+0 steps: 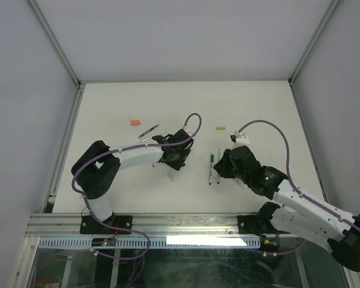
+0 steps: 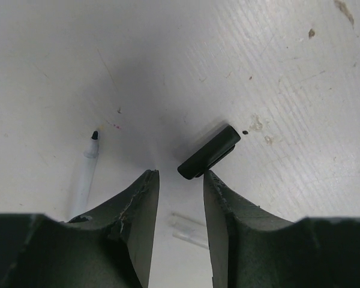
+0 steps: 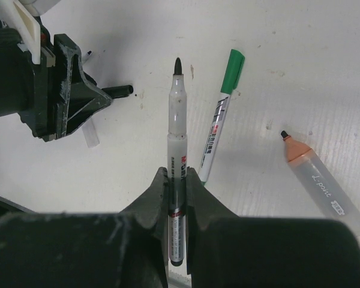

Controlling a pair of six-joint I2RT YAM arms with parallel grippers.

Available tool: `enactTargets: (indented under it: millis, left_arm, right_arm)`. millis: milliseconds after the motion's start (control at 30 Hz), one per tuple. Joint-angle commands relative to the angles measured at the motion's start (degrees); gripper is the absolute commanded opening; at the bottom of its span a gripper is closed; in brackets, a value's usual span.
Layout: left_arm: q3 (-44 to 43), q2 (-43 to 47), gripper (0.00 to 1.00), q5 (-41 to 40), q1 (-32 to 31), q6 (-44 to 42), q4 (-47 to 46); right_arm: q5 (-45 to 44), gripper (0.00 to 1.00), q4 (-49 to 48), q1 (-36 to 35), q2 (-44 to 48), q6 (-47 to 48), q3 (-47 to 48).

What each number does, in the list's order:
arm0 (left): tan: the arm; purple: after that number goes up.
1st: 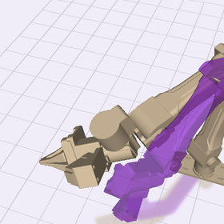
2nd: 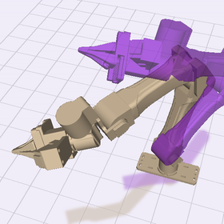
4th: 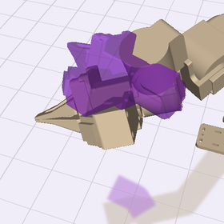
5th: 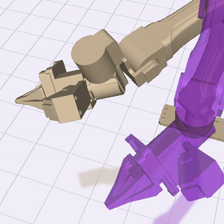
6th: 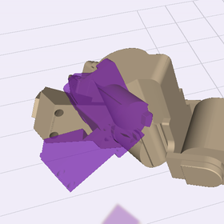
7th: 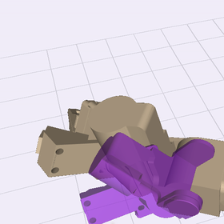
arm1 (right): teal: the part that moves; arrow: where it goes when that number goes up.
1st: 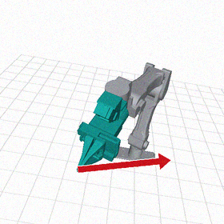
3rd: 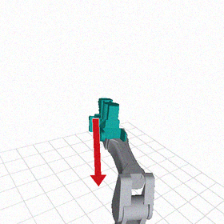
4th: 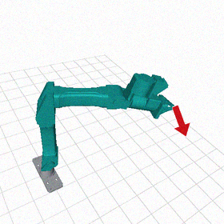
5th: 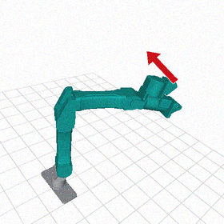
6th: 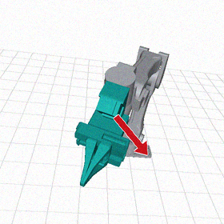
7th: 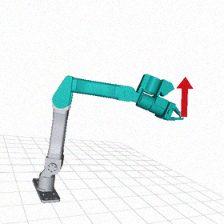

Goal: Insert the pens into the pen caps
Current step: Move the pen cap to the center of the board, then insert the pen cap onto the pen.

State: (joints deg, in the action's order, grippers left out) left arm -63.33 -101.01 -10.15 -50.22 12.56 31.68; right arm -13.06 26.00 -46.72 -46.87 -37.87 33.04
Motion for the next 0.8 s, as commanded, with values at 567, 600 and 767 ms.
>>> enactTargets:
  millis: [567,600,767]
  left_arm:
    - [-5.87,-2.07,0.38,-4.77,2.23,-1.18,-1.45]
    - [-5.99,-2.12,0.38,-4.91,2.22,-1.14,-1.43]
    - [-6.6,-2.67,0.38,-5.66,2.4,-1.06,-1.71]
  right_arm:
    - [-0.44,0.0,-1.78,0.14,2.47,-1.24,0.04]
    - [-0.55,0.0,-1.74,0.14,2.53,-1.27,-0.07]
    - [-0.5,0.0,-1.69,0.19,2.26,-1.27,-0.11]
